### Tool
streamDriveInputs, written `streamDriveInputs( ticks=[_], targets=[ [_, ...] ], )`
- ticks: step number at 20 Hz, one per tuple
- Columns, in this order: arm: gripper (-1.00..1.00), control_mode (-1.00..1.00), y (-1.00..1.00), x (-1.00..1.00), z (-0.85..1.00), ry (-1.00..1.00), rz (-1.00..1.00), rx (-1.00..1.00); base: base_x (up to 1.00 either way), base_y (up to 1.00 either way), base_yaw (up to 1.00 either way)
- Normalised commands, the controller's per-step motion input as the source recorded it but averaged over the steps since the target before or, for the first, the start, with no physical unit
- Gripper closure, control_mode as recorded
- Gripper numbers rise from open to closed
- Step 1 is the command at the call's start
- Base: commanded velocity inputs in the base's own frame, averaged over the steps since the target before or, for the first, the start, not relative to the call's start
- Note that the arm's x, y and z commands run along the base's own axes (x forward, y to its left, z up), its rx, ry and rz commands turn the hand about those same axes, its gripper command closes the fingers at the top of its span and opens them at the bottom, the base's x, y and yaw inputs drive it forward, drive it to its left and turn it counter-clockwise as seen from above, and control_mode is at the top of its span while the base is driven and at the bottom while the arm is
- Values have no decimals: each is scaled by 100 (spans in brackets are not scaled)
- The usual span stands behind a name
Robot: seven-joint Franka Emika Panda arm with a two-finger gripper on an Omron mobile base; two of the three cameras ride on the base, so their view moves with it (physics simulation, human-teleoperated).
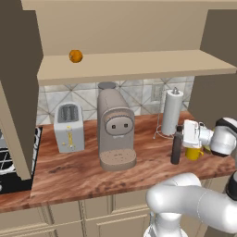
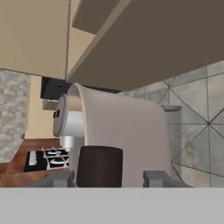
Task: Pick the syrup bottle and honey bottle from the cabinet and place them next to the mug.
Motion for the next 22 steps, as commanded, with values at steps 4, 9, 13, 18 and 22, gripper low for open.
streamDriveInputs(
  ticks=[4,9,13,18,22],
  targets=[
    [100,-100,0,5,-16,0,0,0,0,0,0],
    [100,-100,0,9,-31,0,0,0,0,0,0],
    [100,-100,0,5,-33,0,0,0,0,0,0],
    [-100,-100,0,0,-28,0,0,0,0,0,0],
    [-100,-100,-6,-4,-4,-3,0,0,0,0,0]
  ],
)
